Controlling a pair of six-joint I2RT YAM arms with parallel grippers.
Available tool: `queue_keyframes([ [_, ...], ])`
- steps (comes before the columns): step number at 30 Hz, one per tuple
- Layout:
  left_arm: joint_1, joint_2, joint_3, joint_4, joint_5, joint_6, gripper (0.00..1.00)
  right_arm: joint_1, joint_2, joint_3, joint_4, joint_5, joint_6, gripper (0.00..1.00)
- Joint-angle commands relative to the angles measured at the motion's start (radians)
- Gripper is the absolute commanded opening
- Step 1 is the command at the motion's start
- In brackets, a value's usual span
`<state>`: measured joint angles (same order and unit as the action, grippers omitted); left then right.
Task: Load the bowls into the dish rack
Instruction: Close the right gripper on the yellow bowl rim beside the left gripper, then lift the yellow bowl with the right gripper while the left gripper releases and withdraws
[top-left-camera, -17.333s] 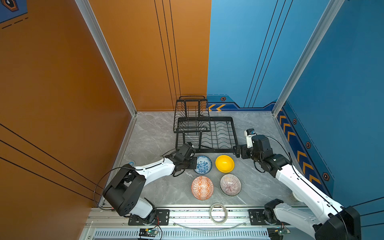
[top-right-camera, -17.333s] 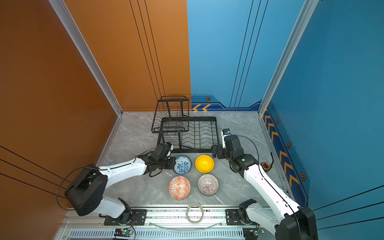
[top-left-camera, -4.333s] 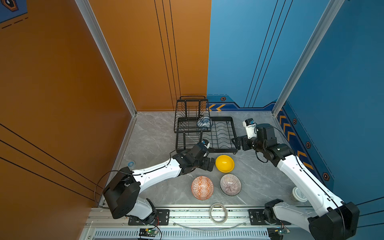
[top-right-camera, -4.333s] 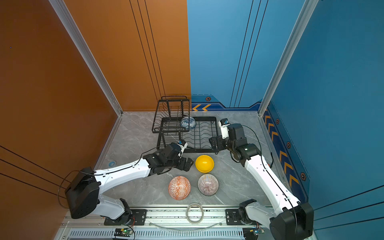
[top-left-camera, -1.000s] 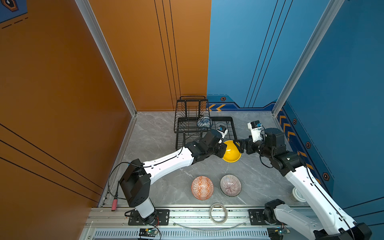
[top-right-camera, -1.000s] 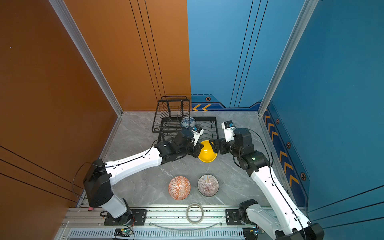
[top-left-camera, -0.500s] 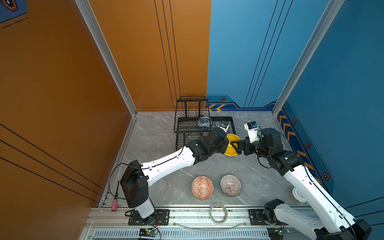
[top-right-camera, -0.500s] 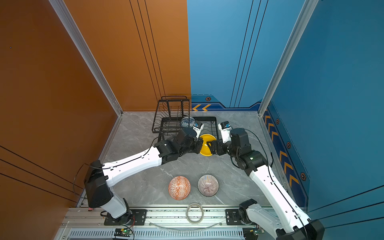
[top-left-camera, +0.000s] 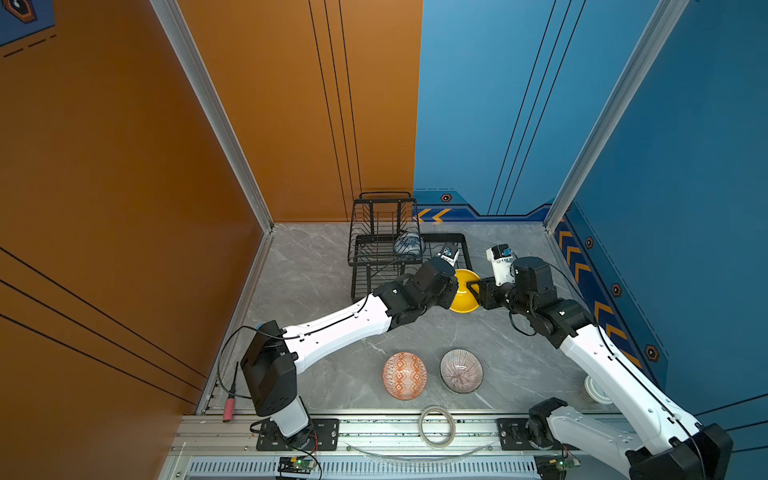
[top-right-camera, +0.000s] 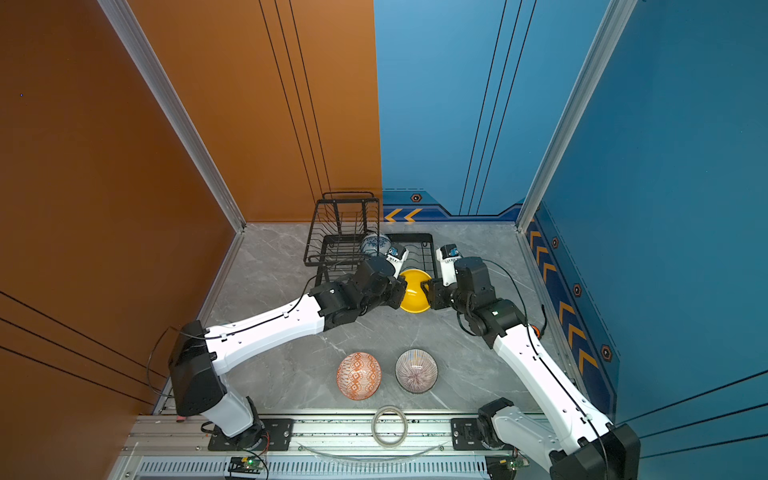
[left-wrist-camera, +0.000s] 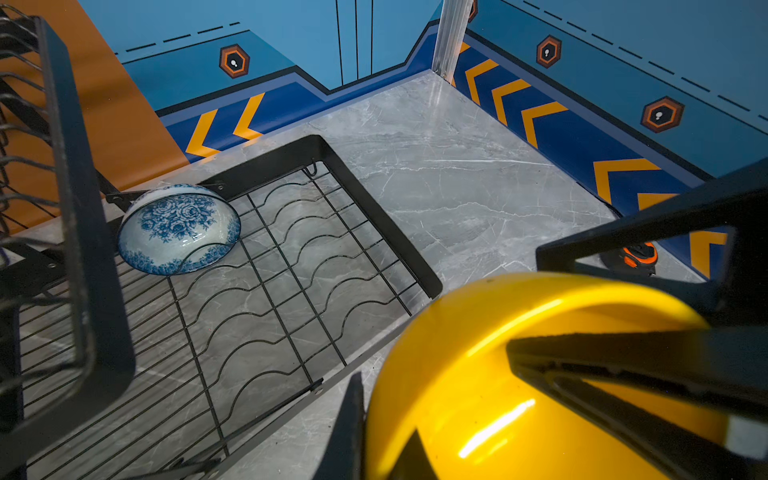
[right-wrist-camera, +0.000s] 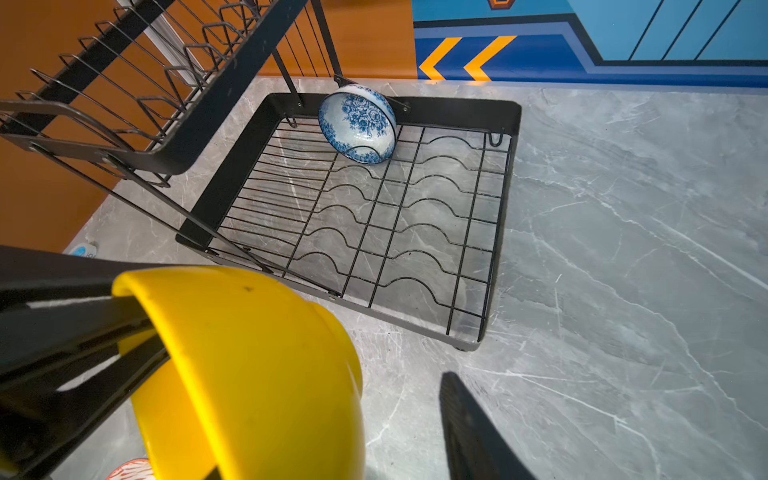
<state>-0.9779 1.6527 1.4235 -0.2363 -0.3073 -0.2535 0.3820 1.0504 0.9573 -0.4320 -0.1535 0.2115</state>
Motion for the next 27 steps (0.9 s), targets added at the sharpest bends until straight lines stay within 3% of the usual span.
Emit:
queue_keyframes([
  [1, -0.011, -0.042, -0.008, 0.039, -0.015, 0.004, 0.00, 0.009, 0.007, -0.018, 0.033, -0.003, 0.016, 0.46],
  [7, -0.010, -0.048, -0.018, 0.088, 0.003, 0.003, 0.00, 0.015, 0.012, -0.038, 0.065, -0.035, 0.022, 0.35],
  [16, -0.010, -0.082, -0.067, 0.121, 0.040, -0.006, 0.00, 0.016, 0.026, -0.013, 0.055, -0.027, 0.026, 0.02],
  [20, -0.009, -0.108, -0.098, 0.124, 0.064, -0.016, 0.00, 0.032, 0.019, -0.003, 0.048, 0.002, 0.031, 0.00],
  [21, -0.008, -0.116, -0.106, 0.120, 0.075, -0.016, 0.03, 0.040, 0.015, -0.006, 0.047, 0.018, 0.032, 0.00],
  [27, 0.021, -0.196, -0.181, 0.083, 0.130, -0.011, 0.58, 0.096, -0.005, 0.000, 0.042, 0.105, -0.003, 0.00],
])
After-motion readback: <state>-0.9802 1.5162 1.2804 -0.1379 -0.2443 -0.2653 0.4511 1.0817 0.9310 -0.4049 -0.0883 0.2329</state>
